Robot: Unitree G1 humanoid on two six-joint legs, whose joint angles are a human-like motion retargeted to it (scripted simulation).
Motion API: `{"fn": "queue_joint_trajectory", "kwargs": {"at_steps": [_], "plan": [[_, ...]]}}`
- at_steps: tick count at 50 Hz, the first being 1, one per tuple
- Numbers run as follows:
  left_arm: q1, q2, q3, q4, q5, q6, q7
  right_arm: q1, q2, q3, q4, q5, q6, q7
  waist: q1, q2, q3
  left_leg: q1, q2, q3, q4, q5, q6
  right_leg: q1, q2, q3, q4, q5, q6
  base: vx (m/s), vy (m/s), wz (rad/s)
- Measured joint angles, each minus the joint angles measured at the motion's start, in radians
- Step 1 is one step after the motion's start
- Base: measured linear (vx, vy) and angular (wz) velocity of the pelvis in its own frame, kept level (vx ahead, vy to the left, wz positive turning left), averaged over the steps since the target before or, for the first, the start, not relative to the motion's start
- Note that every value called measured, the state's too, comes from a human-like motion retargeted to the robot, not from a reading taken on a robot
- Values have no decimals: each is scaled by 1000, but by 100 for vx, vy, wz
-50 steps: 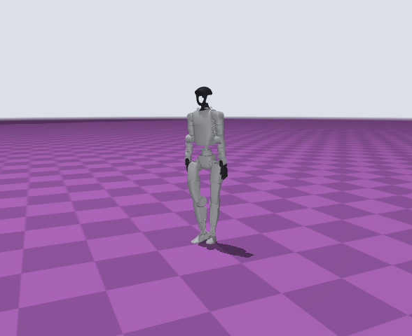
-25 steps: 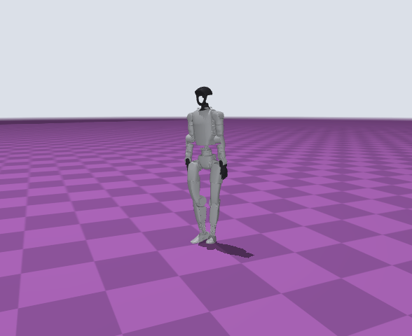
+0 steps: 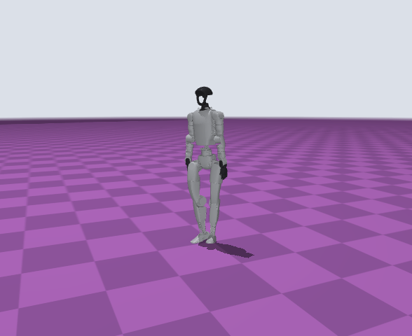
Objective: In place motions
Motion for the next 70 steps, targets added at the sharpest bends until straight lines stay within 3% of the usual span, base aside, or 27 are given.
{"fn": "queue_joint_trajectory", "kwargs": {"at_steps": [37,46,55,60,70], "plan": [[2,10,8,-9,-15,2,-4,4,13,18,-17,4,-5,10,-16,-1,18,7,43,9,9,15,-43,-7,27,16,9,7,-26,2,-3,0],[8,5,-6,-22,-13,0,-3,2,-9,-5,2,3,1,2,-99,3,32,-11,57,-87,83,2,-76,3,33,-37,11,-2,-38,11,-12,52],[-11,2,30,-80,-104,-9,24,-6,-35,-32,3,2,-3,-3,-87,-30,78,-196,56,-136,415,42,-64,4,6,-41,4,31,-52,2,-8,20],[-7,-2,50,-101,-129,-18,41,-12,-53,-29,26,-9,8,-16,-47,-38,106,-259,90,-45,383,-1,-69,11,1,-29,3,44,-68,0,-3,-13],[-11,-5,110,-74,-218,-39,55,-9,-63,-57,30,3,7,-19,-11,-55,141,-501,104,-24,262,-123,-8,14,-24,-35,-2,44,-89,-2,-1,15]]}}
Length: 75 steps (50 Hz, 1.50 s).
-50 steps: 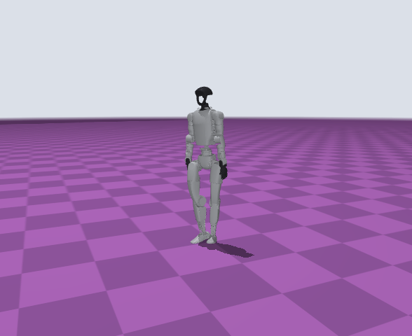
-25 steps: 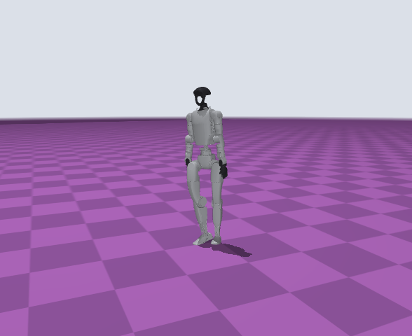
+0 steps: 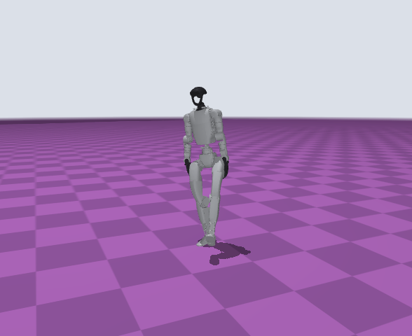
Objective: In place motions
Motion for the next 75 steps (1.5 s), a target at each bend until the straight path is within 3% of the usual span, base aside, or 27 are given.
{"fn": "queue_joint_trajectory", "kwargs": {"at_steps": [3,5,8,10,16,23,33,36,38,40,42,45,47,52,58,75], "plan": [[-13,3,21,0,-33,0,-11,-10,-3,-1,0,-1,1,0,-47,43,16,-102,15,-63,23,-64,-9,5,37,-88,-18,-4,-14,-10,3,108],[-14,-5,44,-6,-56,-4,-17,-8,-5,7,-7,1,-2,1,13,5,29,-188,43,-38,31,-61,0,5,3,-47,-12,-2,-20,-10,3,-32],[-23,-3,53,-8,-82,-5,-14,-11,-4,4,-20,2,-5,4,36,10,48,-271,64,-68,25,-71,-2,7,11,-64,-16,-2,-30,-10,3,-2],[-18,-6,54,-8,-83,-3,-14,-6,-5,11,-25,3,-8,4,95,-40,59,-290,69,-13,-35,-39,12,7,-40,-20,-4,-2,-28,-8,1,-65],[10,9,10,4,-14,4,-27,-22,1,22,-37,5,-9,8,161,-68,89,-321,57,-41,-117,-2,35,6,-69,-14,9,-3,-33,-2,0,-7],[66,-10,19,58,36,10,-47,-35,16,34,-89,12,-19,26,143,-51,76,-206,18,-67,-112,23,45,8,-64,-11,18,-7,-22,5,2,-3],[119,-44,70,97,15,15,-40,-40,31,34,-105,20,-25,36,65,2,4,110,-87,-178,267,54,22,-16,-43,-8,12,-3,22,10,9,-25],[127,-36,73,91,3,15,-20,-40,35,40,-89,19,-18,38,49,6,-15,278,-109,-152,220,87,9,-25,-33,26,14,-4,28,11,9,-76],[124,-22,73,89,-1,19,-11,-41,39,39,-80,14,-14,38,30,34,-25,415,-99,-108,88,141,-29,-29,9,49,15,-7,27,8,2,-72],[122,-9,67,86,-1,22,-5,-34,40,31,-76,7,-13,38,-4,67,-43,512,-80,-39,-45,75,-106,-34,51,58,16,-14,25,8,2,-23],[110,5,57,84,7,29,-6,-21,36,13,-67,-4,-10,37,-66,102,-77,552,-32,108,-181,67,-90,-43,75,55,12,-21,34,11,-2,38],[51,25,50,76,25,46,-21,-22,32,-17,-41,-6,-1,20,-163,141,-125,519,-12,50,-244,117,-120,-87,71,4,5,-25,52,-17,9,81],[-15,48,38,41,32,54,-24,-31,30,-39,-9,31,5,-5,-180,138,-115,489,-19,66,-232,113,-99,-105,63,2,7,-23,59,-31,10,29],[-93,92,-73,-117,51,35,-41,6,0,-52,70,99,24,8,-68,79,-98,515,-59,57,-207,71,-76,-75,37,13,4,-10,65,-6,9,-48],[-91,85,-68,-233,29,-7,25,2,23,-18,53,-2,32,-4,-55,63,-118,534,-75,86,-222,51,-63,-82,34,51,6,-4,73,-9,-2,-44],[66,4,58,91,100,25,-45,-59,103,89,-148,-1,-22,76,-81,40,-146,547,-115,150,-254,-3,-31,-151,11,150,34,27,126,-10,0,-35]]}}
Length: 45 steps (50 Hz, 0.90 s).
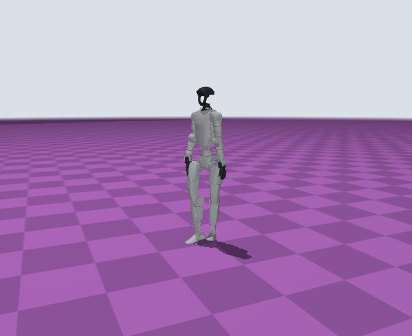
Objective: In place motions
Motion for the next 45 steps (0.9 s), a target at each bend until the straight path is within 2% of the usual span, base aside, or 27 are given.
{"fn": "queue_joint_trajectory", "kwargs": {"at_steps": [7,12,14,17,23,28,32,38,45], "plan": [[58,10,42,46,-8,9,-14,4,-21,-2,-20,-19,-19,-11,-21,-39,48,-1,-10,9,18,-21,5,-16,-19,7,27,6,11,-20,2,-22],[48,32,44,38,-13,12,-15,13,-47,-30,31,-29,-7,-26,-13,-38,88,-3,23,38,34,-33,0,-74,7,32,138,17,-45,-19,-2,-43],[39,41,36,32,-19,12,-14,25,-58,-50,52,-35,0,-35,-34,-24,101,-6,43,45,40,-33,5,-104,-8,-50,141,-16,-70,-14,-2,-13],[1,62,12,29,-18,18,-3,50,-76,-95,83,-13,10,-50,-56,-7,138,6,70,50,49,-37,14,-177,-49,-171,110,-75,-98,-15,0,-7],[-92,105,-66,-35,-31,18,0,77,-98,-169,126,51,29,-67,-125,58,241,2,166,-7,96,-39,19,-379,-174,-283,134,-160,-134,-16,4,27],[-150,143,-108,-114,-39,11,18,94,-95,-193,132,77,35,-69,-217,120,321,-25,279,-61,152,-32,8,-584,-293,-175,206,-197,-116,-13,-1,57],[-161,157,-123,-153,-39,2,36,105,-84,-189,133,70,37,-62,-240,130,333,-32,318,-78,168,-33,5,-700,-325,-96,183,-191,-96,-3,-10,10],[-167,142,-105,-131,-57,-7,47,87,-63,-156,86,48,31,-42,-262,111,333,-30,322,-81,169,-36,15,-725,-302,-66,155,-169,-76,-3,-7,-13],[-148,107,-80,-75,-31,-9,17,56,-43,-113,20,29,11,-24,-263,38,270,-14,243,-40,127,-36,21,-553,-150,31,147,-136,-68,-1,-8,-15]]}}
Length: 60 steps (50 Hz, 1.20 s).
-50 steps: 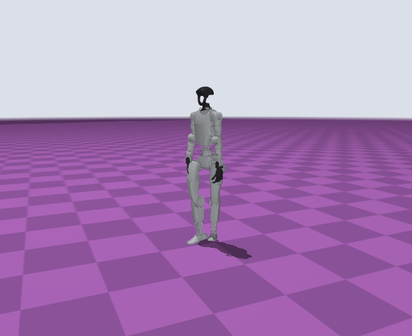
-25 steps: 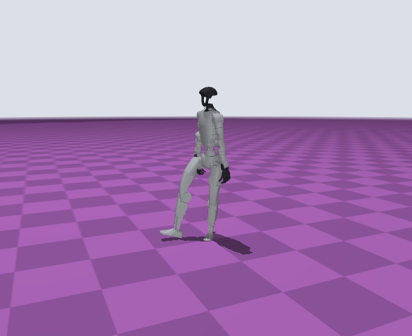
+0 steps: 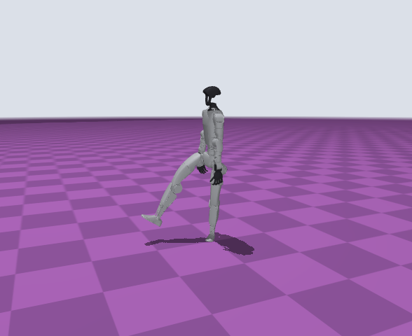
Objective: In place motions
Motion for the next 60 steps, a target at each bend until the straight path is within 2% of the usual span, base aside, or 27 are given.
{"fn": "queue_joint_trajectory", "kwargs": {"at_steps": [2,5,8,10,12,13,15,17,20,24,27,32,35,41,45,60], "plan": [[15,-11,6,6,14,-2,2,-2,2,8,3,-2,-5,1,7,-18,-26,-1,-24,0,-7,0,-4,86,58,6,8,24,-9,4,-9,28],[45,-33,9,16,31,-7,1,-2,-2,9,36,-13,-5,-4,-97,31,-34,-69,-3,-156,30,0,-6,261,131,-113,2,96,-10,12,-11,171],[77,-49,23,35,47,-7,-5,-2,-16,16,83,-48,-1,-1,58,-42,-136,-33,-103,-24,-20,5,1,405,239,48,30,146,-21,16,-11,-86],[94,-54,19,49,56,-6,-5,7,-24,6,103,-62,3,-5,79,-68,-175,-34,-161,-37,-35,13,7,525,259,13,-2,231,11,21,-6,36],[109,-56,24,60,68,-3,-8,17,-33,3,119,-65,4,-12,111,-83,-206,-35,-206,-45,-46,17,11,627,280,-67,-59,114,-49,21,4,58],[114,-55,27,65,81,0,-13,19,-39,-3,129,-65,4,-14,133,-101,-218,-28,-237,-49,-50,17,12,675,270,-170,-113,77,-72,26,9,10],[132,-58,34,71,100,5,-19,21,-52,-8,150,-63,10,-14,220,-136,-231,-4,-287,-32,-63,10,12,737,234,-256,-211,112,-55,31,13,-75],[147,-63,43,81,98,9,-17,7,-59,-9,166,-64,26,-10,328,-146,-244,-2,-301,18,-77,10,7,736,213,-174,-212,111,-21,15,18,-106],[151,-84,57,103,57,13,-7,-32,-56,-17,152,-64,49,-16,350,-115,-249,-25,-296,3,-87,29,12,691,196,-159,-181,108,-22,-1,14,12],[153,-110,70,120,-21,9,-31,-86,-29,22,40,-8,25,-18,262,-47,-226,-41,-273,-13,-91,55,23,697,222,-206,-187,88,-31,-2,12,63],[129,-108,74,117,60,36,-59,-94,12,37,-53,53,-3,0,211,-13,-226,-56,-275,-44,-86,66,28,709,224,-249,-208,87,-26,3,2,76],[129,-98,-10,51,121,38,-35,-68,37,22,-55,123,-18,31,309,-27,-267,-43,-297,-47,-99,85,23,720,203,-257,-210,83,-29,18,-10,19],[117,-103,-39,7,98,31,-38,-56,38,31,-51,76,-8,70,340,-33,-268,-41,-301,-60,-92,93,22,733,198,-273,-212,81,-32,12,-6,35],[86,-132,-20,-35,51,19,-40,-25,18,78,-20,-38,-26,34,342,-27,-260,-42,-304,-79,-90,110,22,745,193,-297,-214,76,-31,4,0,32],[86,-143,-32,-38,43,10,-40,-8,-1,71,62,-84,-4,24,349,-25,-261,-47,-306,-86,-93,118,20,740,188,-306,-212,74,-30,2,1,10],[130,-135,-7,68,62,27,-49,25,-76,-40,176,-36,48,-26,348,-1,-243,-76,-302,-76,-72,112,16,720,185,-286,-213,78,-30,0,0,-1]]}}
